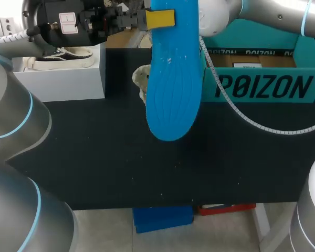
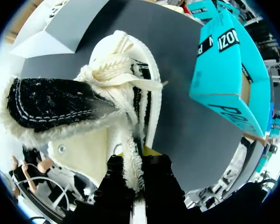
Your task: Take the shoe out of the shoebox, open the shoe tongue, remove and reinsert the insole, then place the shoe into the shoebox
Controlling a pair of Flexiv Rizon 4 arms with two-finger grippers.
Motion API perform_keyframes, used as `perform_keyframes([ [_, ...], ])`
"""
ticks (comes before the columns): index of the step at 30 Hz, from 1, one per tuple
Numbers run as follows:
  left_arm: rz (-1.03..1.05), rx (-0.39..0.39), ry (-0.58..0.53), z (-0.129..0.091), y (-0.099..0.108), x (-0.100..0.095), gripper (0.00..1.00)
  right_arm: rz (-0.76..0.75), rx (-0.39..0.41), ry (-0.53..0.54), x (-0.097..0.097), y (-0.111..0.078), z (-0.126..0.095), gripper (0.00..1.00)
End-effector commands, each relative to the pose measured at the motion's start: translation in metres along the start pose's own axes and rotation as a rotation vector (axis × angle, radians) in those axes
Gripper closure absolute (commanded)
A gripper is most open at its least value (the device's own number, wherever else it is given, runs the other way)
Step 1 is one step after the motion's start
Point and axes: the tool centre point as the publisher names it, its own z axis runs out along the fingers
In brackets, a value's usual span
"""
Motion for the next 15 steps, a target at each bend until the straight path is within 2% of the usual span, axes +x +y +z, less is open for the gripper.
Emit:
perform_keyframes([
  [1, -0.002, -0.003, -0.002, 0.001, 0.0, 0.0, 1.0, 0.305, -0.075, 0.054, 0.006, -0.01, 0.009, 1.0],
  [15, -0.002, -0.003, -0.002, 0.001, 0.0, 0.0, 1.0, 0.271, -0.071, 0.018, 0.026, -0.013, 0.049, 1.0],
])
